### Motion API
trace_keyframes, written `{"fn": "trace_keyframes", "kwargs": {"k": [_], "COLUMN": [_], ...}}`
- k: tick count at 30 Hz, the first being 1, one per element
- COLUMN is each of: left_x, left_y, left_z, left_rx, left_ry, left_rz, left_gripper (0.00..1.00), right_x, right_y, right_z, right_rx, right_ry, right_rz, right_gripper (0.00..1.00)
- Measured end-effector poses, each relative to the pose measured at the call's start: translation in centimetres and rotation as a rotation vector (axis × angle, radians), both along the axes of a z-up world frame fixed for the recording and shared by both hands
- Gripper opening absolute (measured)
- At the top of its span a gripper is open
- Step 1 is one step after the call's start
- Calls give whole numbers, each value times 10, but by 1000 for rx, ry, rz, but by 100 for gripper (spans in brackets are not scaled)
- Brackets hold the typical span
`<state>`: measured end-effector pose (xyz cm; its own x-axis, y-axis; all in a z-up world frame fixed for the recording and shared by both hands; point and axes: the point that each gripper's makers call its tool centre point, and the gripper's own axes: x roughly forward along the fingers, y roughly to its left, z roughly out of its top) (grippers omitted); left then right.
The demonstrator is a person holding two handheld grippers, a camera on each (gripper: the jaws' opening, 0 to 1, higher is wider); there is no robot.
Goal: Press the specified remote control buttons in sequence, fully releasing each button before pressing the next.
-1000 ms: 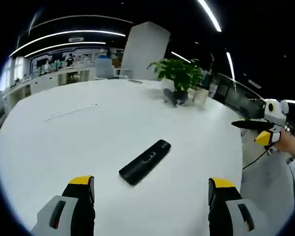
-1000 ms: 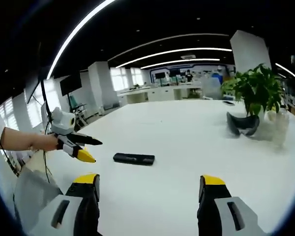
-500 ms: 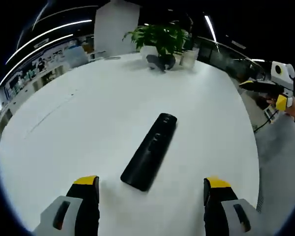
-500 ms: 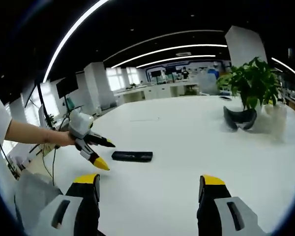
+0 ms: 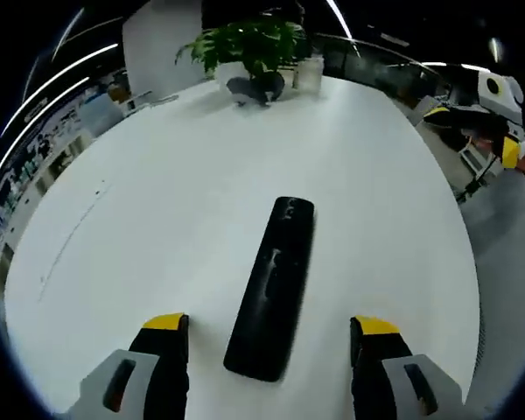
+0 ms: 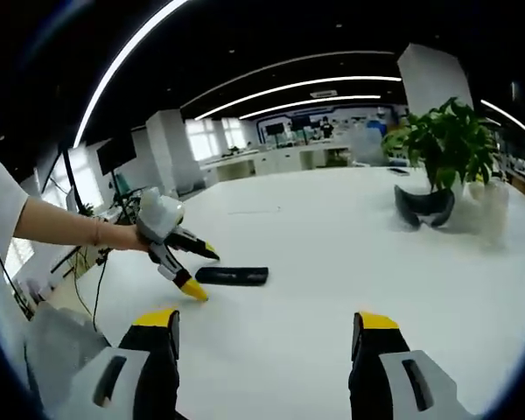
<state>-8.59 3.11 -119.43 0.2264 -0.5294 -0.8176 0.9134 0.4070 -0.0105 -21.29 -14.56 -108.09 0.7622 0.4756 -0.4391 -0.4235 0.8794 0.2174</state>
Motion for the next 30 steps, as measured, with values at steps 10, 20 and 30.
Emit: {"fn": "trace_keyframes", "kwargs": {"k": [10, 20, 30], "left_x": [-6, -15, -17], "left_y": [-19, -20, -19], "left_z": [1, 3, 3], "left_rx": [12, -8, 8], "left_ry": [10, -10, -9], "left_rz": [-115, -142, -153], "left_gripper": [54, 33, 23], "right_x": [-7, -12, -16], "right_y": [7, 14, 14], "right_z": [-4, -7, -8], "right_rx": [11, -21, -52], "right_ry": [33, 47, 44], "right_rz": [57, 107, 129], "right_gripper": [68, 63, 59]}}
